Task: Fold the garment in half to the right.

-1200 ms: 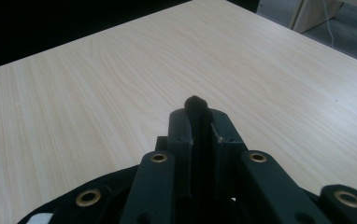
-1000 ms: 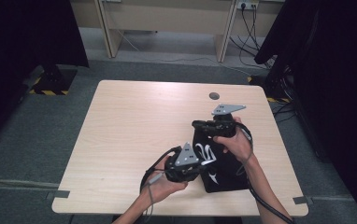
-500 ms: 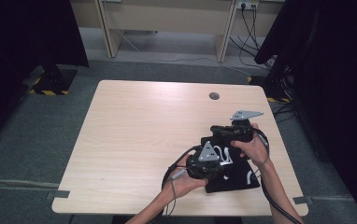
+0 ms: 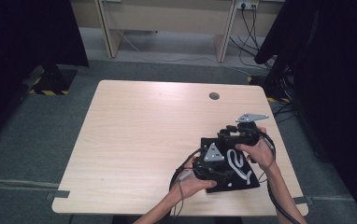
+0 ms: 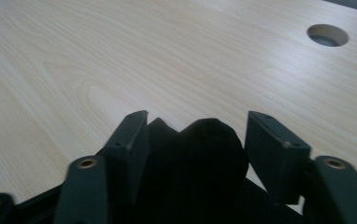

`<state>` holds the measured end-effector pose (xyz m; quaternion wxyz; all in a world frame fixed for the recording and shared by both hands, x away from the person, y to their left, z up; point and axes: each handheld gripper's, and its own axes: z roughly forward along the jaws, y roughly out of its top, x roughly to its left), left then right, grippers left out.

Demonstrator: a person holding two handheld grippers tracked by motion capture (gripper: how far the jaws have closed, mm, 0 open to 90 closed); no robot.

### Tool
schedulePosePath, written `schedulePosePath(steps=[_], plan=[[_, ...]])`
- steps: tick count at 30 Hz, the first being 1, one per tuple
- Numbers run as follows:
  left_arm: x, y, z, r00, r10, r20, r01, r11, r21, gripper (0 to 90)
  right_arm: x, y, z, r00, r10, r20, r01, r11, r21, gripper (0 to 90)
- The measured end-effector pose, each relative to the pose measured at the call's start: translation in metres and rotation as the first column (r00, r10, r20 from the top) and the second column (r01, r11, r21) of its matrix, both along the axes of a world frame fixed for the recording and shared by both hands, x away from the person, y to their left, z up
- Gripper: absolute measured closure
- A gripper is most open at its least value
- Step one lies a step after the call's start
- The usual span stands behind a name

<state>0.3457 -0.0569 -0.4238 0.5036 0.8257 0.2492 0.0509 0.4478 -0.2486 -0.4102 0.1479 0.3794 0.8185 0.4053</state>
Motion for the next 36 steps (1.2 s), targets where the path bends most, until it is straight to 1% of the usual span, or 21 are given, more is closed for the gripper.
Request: schedulePosePath(steps=[2, 4, 6, 8, 9, 11, 13, 15, 16, 18, 21, 23, 24, 26, 27, 28, 29, 30, 31, 33, 36], plan=[[-0.001, 0.007, 0.004, 0.9998, 0.018, -0.004, -0.018, 0.9998, -0.013, 35.5, -0.004, -0.001, 0.004, 0.9998, -0.017, 0.007, 0.017, 1.0, 0.008, 35.7], [-0.004, 0.015, 0.009, 0.9999, 0.014, -0.006, -0.014, 0.9997, -0.021, 31.3, -0.01, -0.001, 0.008, 0.9995, -0.029, -0.009, 0.029, 1.0, 0.004, 31.7], [-0.008, 0.024, 0.012, 0.9997, 0.023, 0.006, -0.023, 0.9993, -0.028, 28.9, -0.017, -0.001, 0.012, 0.9996, -0.03, -0.005, 0.03, 1.0, 0.002, 30.5], [-0.011, 0.032, 0.013, 0.9994, 0.033, 0.006, -0.033, 0.9991, -0.025, 28.1, -0.023, 0.0, 0.014, 0.9992, -0.037, -0.015, 0.036, 0.999, -0.01, 28.6], [-0.011, 0.036, 0.012, 0.9991, 0.043, 0.002, -0.043, 0.9989, -0.015, 27.7, -0.026, 0.001, 0.014, 0.9992, -0.038, -0.016, 0.037, 0.999, -0.022, 28.5], [-0.011, 0.039, 0.007, 0.9978, 0.067, -0.004, -0.067, 0.9975, 0.023, 27.4, -0.031, 0.002, 0.013, 0.9987, -0.046, -0.024, 0.045, 0.998, -0.043, 28.5], [-0.009, 0.041, -0.001, 0.9956, 0.093, -0.01, -0.092, 0.9936, 0.065, 27.1, -0.034, 0.003, 0.009, 0.9979, -0.051, -0.04, 0.048, 0.997, -0.063, 28.5], [-0.009, 0.044, -0.011, 0.9947, 0.102, -0.013, -0.1, 0.9894, 0.105, 27.0, -0.037, 0.002, 0.005, 0.9977, -0.051, -0.045, 0.047, 0.995, -0.087, 28.4], [-0.009, 0.046, -0.016, 0.994, 0.107, -0.024, -0.103, 0.9879, 0.116, 27.0, -0.039, 0.001, 0.003, 0.9983, -0.044, -0.039, 0.041, 0.995, -0.086, 28.2], [-0.009, 0.049, -0.024, 0.9909, 0.129, -0.04, -0.122, 0.9837, 0.132, 25.4, -0.043, -0.004, -0.003, 0.9979, -0.038, -0.052, 0.034, 0.996, -0.078, 28.2], [-0.01, 0.049, -0.034, 0.9871, 0.152, -0.051, -0.143, 0.9793, 0.143, 19.6, -0.049, -0.01, -0.011, 0.9969, -0.043, -0.066, 0.037, 0.995, -0.095, 28.2], [-0.01, 0.046, -0.039, 0.9871, 0.15, -0.056, -0.14, 0.9774, 0.158, 17.7, -0.054, -0.013, -0.017, 0.9952, -0.051, -0.084, 0.043, 0.995, -0.094, 28.2], [-0.01, 0.044, -0.041, 0.9875, 0.149, -0.052, -0.138, 0.9758, 0.17, 17.4, -0.055, -0.015, -0.02, 0.9946, -0.053, -0.09, 0.043, 0.994, -0.102, 28.2], [-0.011, 0.04, -0.046, 0.9882, 0.148, -0.041, -0.137, 0.9708, 0.197, 16.7, -0.059, -0.018, -0.026, 0.9938, -0.065, -0.09, 0.054, 0.991, -0.121, 28.7], [-0.011, 0.038, -0.048, 0.9884, 0.148, -0.033, -0.138, 0.9671, 0.214, 16.5, -0.06, -0.02, -0.028, 0.9934, -0.076, -0.086, 0.064, 0.989, -0.13, 29.2], [-0.011, 0.037, -0.05, 0.9876, 0.155, -0.022, -0.146, 0.9621, 0.23, 16.5, -0.061, -0.022, -0.031, 0.9925, -0.086, -0.087, 0.074, 0.987, -0.14, 29.8], [-0.012, 0.036, -0.053, 0.9874, 0.158, -0.008, -0.151, 0.9554, 0.254, 16.5, -0.062, -0.024, -0.033, 0.992, -0.09, -0.089, 0.076, 0.986, -0.15, 30.4], [-0.012, 0.035, -0.055, 0.9872, 0.16, -0.002, -0.154, 0.9536, 0.259, 16.2, -0.063, -0.025, -0.037, 0.9906, -0.094, -0.099, 0.078, 0.985, -0.156, 31.0], [-0.012, 0.036, -0.056, 0.9868, 0.162, -0.001, -0.156, 0.9546, 0.254, 14.9, -0.063, -0.027, -0.04, 0.9899, -0.096, -0.105, 0.078, 0.984, -0.158, 31.7], [-0.012, 0.036, -0.055, 0.9865, 0.164, -0.001, -0.158, 0.9523, 0.261, 15.1, -0.063, -0.028, -0.046, 0.9882, -0.099, -0.117, 0.08, 0.984, -0.158, 33.2], [-0.013, 0.038, -0.055, 0.9865, 0.164, 0.002, -0.158, 0.9525, 0.26, 15.1, -0.063, -0.025, -0.052, 0.9889, -0.09, -0.118, 0.07, 0.984, -0.164, 34.1]])
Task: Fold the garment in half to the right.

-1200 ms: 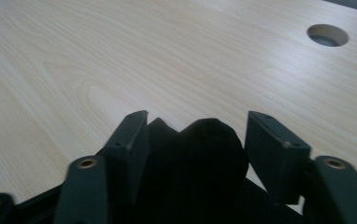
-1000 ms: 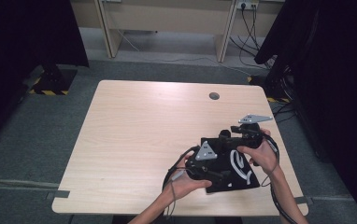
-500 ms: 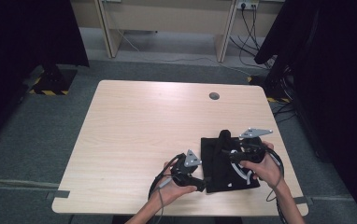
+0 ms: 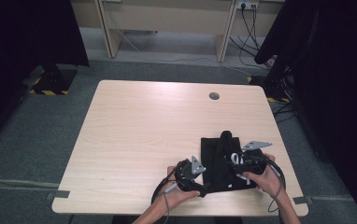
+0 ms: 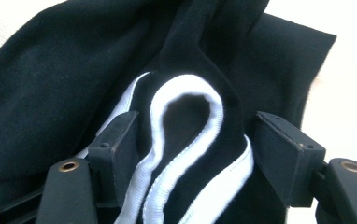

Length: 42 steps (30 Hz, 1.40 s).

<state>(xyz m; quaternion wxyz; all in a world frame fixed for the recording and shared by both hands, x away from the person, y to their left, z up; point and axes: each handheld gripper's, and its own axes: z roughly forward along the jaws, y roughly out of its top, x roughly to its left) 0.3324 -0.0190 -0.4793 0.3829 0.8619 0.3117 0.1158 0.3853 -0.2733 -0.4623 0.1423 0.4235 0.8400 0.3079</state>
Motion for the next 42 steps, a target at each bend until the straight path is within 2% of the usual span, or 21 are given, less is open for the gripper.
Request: schedulePosePath(steps=[5, 10, 19, 23, 27, 32, 35, 37, 41, 42], plan=[[-0.001, 0.011, 0.0, 0.9999, 0.01, -0.006, -0.01, 0.9999, 0.006, 14.9, -0.002, 0.012, 0.0, 0.9999, 0.016, 0.005, -0.016, 1.0, -0.01, 35.4], [-0.004, 0.031, 0.0, 0.9995, 0.031, -0.006, -0.031, 0.9995, 0.009, 14.8, -0.002, 0.028, -0.001, 0.9993, 0.036, 0.003, -0.036, 0.999, 0.001, 35.3], [-0.011, 0.074, -0.001, 0.9958, 0.092, -0.005, -0.092, 0.9958, 0.008, 14.6, 0.004, 0.074, -0.003, 0.9956, 0.093, 0.013, -0.093, 0.996, 0.012, 35.1], [-0.014, 0.085, -0.002, 0.9936, 0.113, 0.003, -0.113, 0.9936, -0.002, 14.6, 0.007, 0.09, -0.003, 0.9934, 0.114, 0.01, -0.114, 0.993, 0.003, 34.6], [-0.017, 0.087, -0.004, 0.9928, 0.118, 0.016, -0.118, 0.9927, -0.025, 14.4, 0.007, 0.091, 0.004, 0.9922, 0.124, 0.003, -0.124, 0.992, -0.004, 30.4], [-0.018, 0.091, -0.004, 0.9937, 0.112, 0.007, -0.111, 0.9927, -0.047, 14.3, -0.003, 0.082, 0.023, 0.9922, 0.119, 0.038, -0.119, 0.993, 0.011, 29.7], [-0.021, 0.097, -0.003, 0.9935, 0.112, 0.02, -0.11, 0.9914, -0.07, 12.6, -0.009, 0.079, 0.035, 0.991, 0.113, 0.072, -0.115, 0.993, 0.029, 29.7], [-0.024, 0.102, -0.003, 0.9932, 0.112, 0.03, -0.111, 0.9921, -0.06, 11.7, -0.015, 0.081, 0.042, 0.988, 0.128, 0.087, -0.131, 0.991, 0.035, 29.7], [-0.026, 0.112, -0.005, 0.9923, 0.124, 0.01, -0.123, 0.9922, -0.019, 9.9, -0.022, 0.091, 0.047, 0.9819, 0.17, 0.084, -0.174, 0.983, 0.049, 29.8], [-0.026, 0.116, -0.005, 0.9919, 0.127, 0.008, -0.127, 0.9917, -0.023, 9.9, -0.025, 0.096, 0.047, 0.9792, 0.185, 0.084, -0.189, 0.981, 0.049, 29.9]])
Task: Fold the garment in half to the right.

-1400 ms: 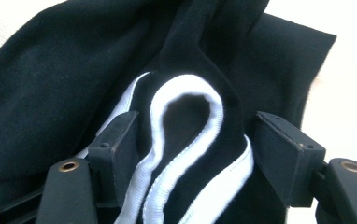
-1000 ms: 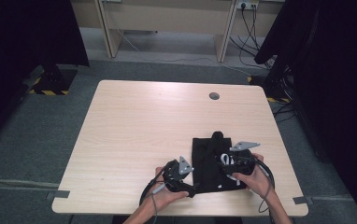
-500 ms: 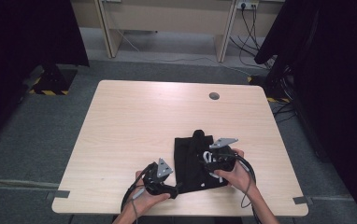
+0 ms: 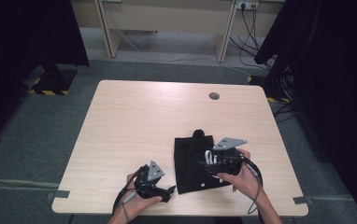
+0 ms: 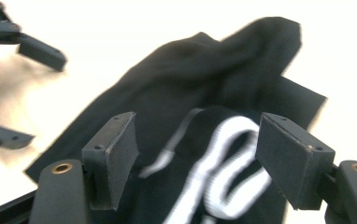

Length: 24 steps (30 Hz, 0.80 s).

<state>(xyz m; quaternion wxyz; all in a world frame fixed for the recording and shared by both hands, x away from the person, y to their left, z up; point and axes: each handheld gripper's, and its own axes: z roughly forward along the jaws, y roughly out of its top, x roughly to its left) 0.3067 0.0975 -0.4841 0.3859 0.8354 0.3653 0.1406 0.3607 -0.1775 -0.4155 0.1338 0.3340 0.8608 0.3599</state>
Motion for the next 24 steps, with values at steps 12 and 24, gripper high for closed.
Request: schedulePosePath(steps=[12, 24], plan=[[0.006, 0.03, -0.001, 0.9969, 0.079, 0.002, -0.079, 0.9961, 0.039, 4.8, -0.009, 0.041, -0.023, 0.9969, 0.069, -0.04, -0.07, 0.996, -0.047, 41.9], [0.006, 0.031, -0.001, 0.9971, 0.077, 0.001, -0.077, 0.9963, 0.04, 4.2, -0.002, 0.02, -0.021, 0.9963, 0.085, 0.01, -0.085, 0.996, -0.004, 88.7]])
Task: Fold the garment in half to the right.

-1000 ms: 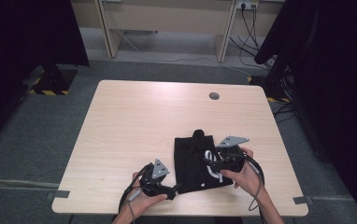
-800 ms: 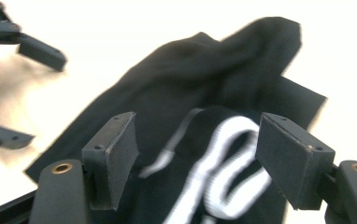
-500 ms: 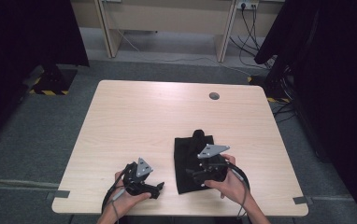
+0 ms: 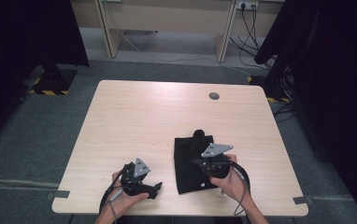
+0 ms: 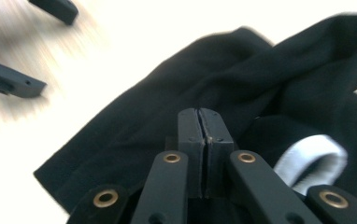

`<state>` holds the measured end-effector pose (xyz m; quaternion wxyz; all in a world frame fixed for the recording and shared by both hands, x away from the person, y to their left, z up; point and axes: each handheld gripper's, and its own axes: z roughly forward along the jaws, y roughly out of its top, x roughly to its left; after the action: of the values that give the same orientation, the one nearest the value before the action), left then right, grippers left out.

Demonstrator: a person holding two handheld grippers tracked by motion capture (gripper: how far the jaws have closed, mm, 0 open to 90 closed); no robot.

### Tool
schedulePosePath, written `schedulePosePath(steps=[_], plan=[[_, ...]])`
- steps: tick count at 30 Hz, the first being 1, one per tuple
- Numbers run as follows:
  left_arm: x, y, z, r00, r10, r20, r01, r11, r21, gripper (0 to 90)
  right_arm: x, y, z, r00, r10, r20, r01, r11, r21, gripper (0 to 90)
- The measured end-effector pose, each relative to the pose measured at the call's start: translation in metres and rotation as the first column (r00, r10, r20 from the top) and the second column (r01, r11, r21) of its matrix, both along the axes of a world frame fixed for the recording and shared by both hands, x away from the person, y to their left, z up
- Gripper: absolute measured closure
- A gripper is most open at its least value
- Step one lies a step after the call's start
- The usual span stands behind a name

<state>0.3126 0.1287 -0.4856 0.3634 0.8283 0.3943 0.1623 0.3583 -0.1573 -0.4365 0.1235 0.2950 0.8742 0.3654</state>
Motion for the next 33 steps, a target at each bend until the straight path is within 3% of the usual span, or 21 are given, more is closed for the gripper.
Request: schedulePosePath(steps=[4, 10, 15, 17, 20, 24, 29, 33], plan=[[0.0, 0.0, 0.0, 1.0, 0.003, 0.0, -0.003, 1.0, 0.002, 3.8, -0.002, -0.004, 0.009, 0.9999, -0.007, 0.014, 0.006, 1.0, 0.03, 86.6], [0.0, 0.0, 0.0, 1.0, 0.002, 0.001, -0.002, 1.0, 0.004, 3.8, -0.002, -0.004, 0.009, 0.9992, 0.003, 0.04, -0.002, 1.0, -0.008, 89.5], [0.0, 0.0, 0.0, 1.0, 0.002, 0.001, -0.002, 1.0, 0.003, 3.8, 0.003, -0.04, 0.019, 0.9963, -0.079, 0.035, 0.076, 0.994, 0.084, 89.1], [0.0, 0.0, 0.0, 1.0, 0.002, 0.001, -0.002, 1.0, 0.004, 3.8, 0.004, -0.056, 0.018, 0.9931, -0.114, 0.028, 0.111, 0.99, 0.086, 88.2], [0.0, 0.0, 0.0, 1.0, 0.005, 0.002, -0.005, 1.0, 0.005, 3.7, 0.006, -0.073, 0.011, 0.9861, -0.165, -0.02, 0.166, 0.982, 0.095, 76.6], [0.001, -0.001, 0.0, 1.0, 0.007, -0.001, -0.007, 1.0, 0.003, 3.4, 0.004, -0.082, 0.017, 0.9787, -0.205, -0.008, 0.205, 0.971, 0.122, 65.1], [0.001, -0.001, 0.0, 1.0, 0.007, -0.001, -0.007, 1.0, 0.003, 3.2, 0.017, -0.079, 0.034, 0.9753, -0.221, -0.001, 0.218, 0.965, 0.145, 51.8], [0.001, -0.001, 0.0, 1.0, 0.007, -0.002, -0.007, 1.0, 0.002, 3.1, 0.029, -0.065, 0.029, 0.9725, -0.226, -0.057, 0.231, 0.965, 0.122, 39.6]])
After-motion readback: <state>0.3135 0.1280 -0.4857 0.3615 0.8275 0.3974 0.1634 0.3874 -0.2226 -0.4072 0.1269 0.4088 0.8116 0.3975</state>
